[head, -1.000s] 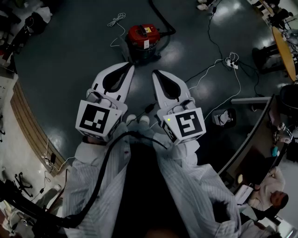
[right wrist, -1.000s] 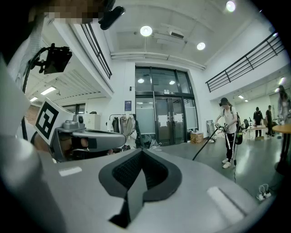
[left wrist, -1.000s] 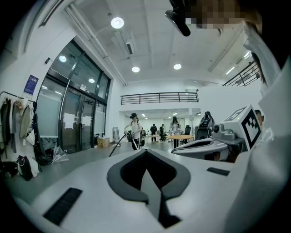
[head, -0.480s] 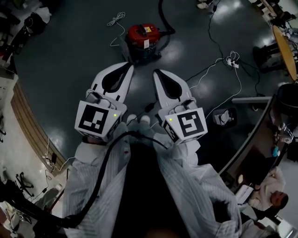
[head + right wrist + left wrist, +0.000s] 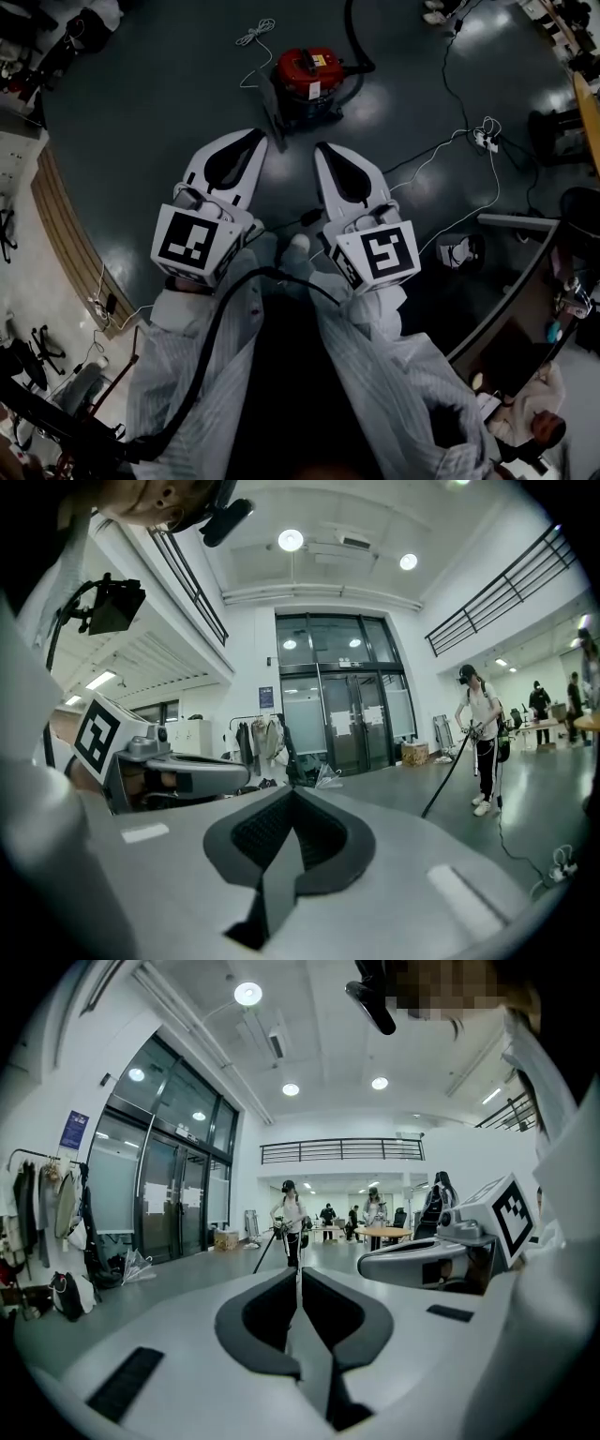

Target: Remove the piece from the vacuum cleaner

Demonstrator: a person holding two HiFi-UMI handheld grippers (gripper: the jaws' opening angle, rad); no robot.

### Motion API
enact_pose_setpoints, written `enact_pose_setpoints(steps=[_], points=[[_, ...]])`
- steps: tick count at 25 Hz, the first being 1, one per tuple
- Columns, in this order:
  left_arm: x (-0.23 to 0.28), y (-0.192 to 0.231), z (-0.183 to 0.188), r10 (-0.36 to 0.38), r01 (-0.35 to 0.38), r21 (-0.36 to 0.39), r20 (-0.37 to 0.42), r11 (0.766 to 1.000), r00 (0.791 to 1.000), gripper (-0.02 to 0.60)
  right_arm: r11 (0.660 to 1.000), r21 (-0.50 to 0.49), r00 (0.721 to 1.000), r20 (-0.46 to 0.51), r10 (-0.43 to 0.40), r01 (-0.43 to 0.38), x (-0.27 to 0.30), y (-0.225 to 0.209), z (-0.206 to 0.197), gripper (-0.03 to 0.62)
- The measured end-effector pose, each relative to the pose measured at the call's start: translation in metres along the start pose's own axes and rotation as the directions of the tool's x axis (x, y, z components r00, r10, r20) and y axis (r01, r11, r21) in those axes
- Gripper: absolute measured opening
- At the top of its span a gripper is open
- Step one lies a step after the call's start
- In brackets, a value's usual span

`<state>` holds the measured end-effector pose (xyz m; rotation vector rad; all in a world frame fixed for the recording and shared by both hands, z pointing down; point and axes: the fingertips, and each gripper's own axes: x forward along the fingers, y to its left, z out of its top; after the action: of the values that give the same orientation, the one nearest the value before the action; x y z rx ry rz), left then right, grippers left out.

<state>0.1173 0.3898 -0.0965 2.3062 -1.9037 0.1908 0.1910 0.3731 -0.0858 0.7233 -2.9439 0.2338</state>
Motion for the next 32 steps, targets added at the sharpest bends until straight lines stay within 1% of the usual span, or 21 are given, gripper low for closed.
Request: enact_pose_setpoints(steps=[4, 7, 10, 13, 17, 19, 23, 25, 27, 29, 32], points=[[0.021, 0.033, -0.007, 0.005, -0.005, 0.010, -0.012, 1.000, 1.000, 0.004, 1.000, 0.015, 1.000, -0.019, -0.008, 0.008, 0.036, -0.019, -0.007, 0.002], [0.045, 0.068, -0.017, -0.018, 0.019, 0.020, -0.035, 1.000, 0.999, 0.005, 0.999, 0.028, 0.999, -0.030, -0.039, 0.040, 0.074, -0.035, -0.015, 0.002], [0.081, 0.110, -0.024, -0.078, 0.079, 0.031, -0.053, 0.996, 0.996, 0.005, 0.994, 0.041, 0.994, -0.041, -0.102, 0.104, 0.122, -0.055, -0.022, 0.002], [0.128, 0.154, -0.028, -0.165, 0.171, 0.050, -0.098, 0.984, 0.981, 0.004, 0.980, 0.067, 0.982, -0.041, -0.186, 0.188, 0.174, -0.083, -0.021, 0.002], [0.189, 0.207, -0.039, -0.259, 0.268, 0.039, -0.149, 0.963, 0.954, 0.004, 0.953, 0.080, 0.955, -0.057, -0.290, 0.294, 0.232, -0.124, -0.023, 0.002], [0.215, 0.227, -0.049, -0.300, 0.312, 0.038, -0.183, 0.949, 0.936, 0.004, 0.935, 0.095, 0.940, -0.061, -0.337, 0.341, 0.253, -0.144, -0.028, 0.002], [0.265, 0.258, -0.077, -0.343, 0.361, 0.032, -0.245, 0.932, 0.907, 0.004, 0.899, 0.126, 0.907, -0.101, -0.409, 0.419, 0.282, -0.184, -0.054, 0.002], [0.287, 0.269, -0.096, -0.352, 0.372, 0.020, -0.286, 0.928, 0.891, 0.005, 0.884, 0.132, 0.892, -0.130, -0.433, 0.448, 0.293, -0.204, -0.073, 0.002], [0.307, 0.274, -0.121, -0.377, 0.405, 0.019, -0.330, 0.914, 0.866, 0.004, 0.874, 0.121, 0.878, -0.168, -0.449, 0.470, 0.305, -0.226, -0.096, 0.002], [0.325, 0.277, -0.152, -0.400, 0.439, 0.029, -0.364, 0.898, 0.841, 0.005, 0.868, 0.107, 0.865, -0.205, -0.458, 0.485, 0.317, -0.248, -0.125, 0.002], [0.351, 0.281, -0.202, -0.413, 0.464, 0.024, -0.418, 0.885, 0.809, 0.004, 0.867, 0.111, 0.856, -0.261, -0.447, 0.486, 0.339, -0.280, -0.175, 0.002]])
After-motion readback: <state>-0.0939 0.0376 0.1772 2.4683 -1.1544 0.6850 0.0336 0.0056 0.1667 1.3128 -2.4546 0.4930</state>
